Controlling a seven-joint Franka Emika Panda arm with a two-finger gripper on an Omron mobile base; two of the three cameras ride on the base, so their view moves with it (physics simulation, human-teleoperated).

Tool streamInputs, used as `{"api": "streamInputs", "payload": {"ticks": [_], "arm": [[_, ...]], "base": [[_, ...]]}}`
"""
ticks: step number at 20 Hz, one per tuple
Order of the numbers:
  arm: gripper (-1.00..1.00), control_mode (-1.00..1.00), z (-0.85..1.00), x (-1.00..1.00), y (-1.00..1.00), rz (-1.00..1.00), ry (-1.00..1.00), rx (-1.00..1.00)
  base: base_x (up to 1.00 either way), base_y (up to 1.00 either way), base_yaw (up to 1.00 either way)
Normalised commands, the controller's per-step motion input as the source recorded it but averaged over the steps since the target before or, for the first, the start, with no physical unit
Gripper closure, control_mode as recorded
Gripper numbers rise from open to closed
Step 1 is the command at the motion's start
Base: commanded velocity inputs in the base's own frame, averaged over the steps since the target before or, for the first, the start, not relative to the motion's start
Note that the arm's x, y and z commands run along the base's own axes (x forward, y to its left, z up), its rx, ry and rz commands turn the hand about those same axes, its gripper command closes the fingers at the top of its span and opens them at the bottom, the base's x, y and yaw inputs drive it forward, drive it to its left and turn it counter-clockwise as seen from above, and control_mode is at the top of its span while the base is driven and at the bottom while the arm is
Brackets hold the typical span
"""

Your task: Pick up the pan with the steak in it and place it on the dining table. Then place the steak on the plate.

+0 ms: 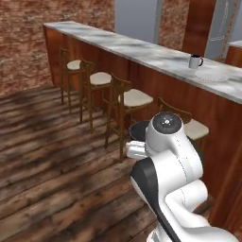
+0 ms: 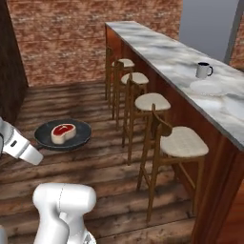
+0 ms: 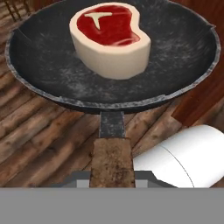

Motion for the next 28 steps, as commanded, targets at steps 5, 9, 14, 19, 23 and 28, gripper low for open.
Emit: {"api": "streamInputs", "payload": {"ticks": [5, 9, 14, 19, 23, 28], "arm": [[1.00, 1.00, 0.00, 0.00, 0.00, 0.00, 0.00, 0.00], [1.00, 1.00, 0.00, 0.00, 0.00, 0.00, 0.00, 0.00], [1.00, 1.00, 0.00, 0.00, 0.00, 0.00, 0.00, 0.00], [1.00, 1.00, 0.00, 0.00, 0.00, 0.00, 0.00, 0.00], [1.00, 1.00, 0.00, 0.00, 0.00, 0.00, 0.00, 0.00], [1.00, 1.00, 0.00, 0.00, 0.00, 0.00, 0.00, 0.00]], "base": [[0.00, 0.02, -0.50], [0.00, 0.03, -0.50], [0.00, 0.04, -0.50], [0.00, 0.05, -0.49], [0.00, 0.06, -0.48], [-0.27, 0.03, -0.39]]}}
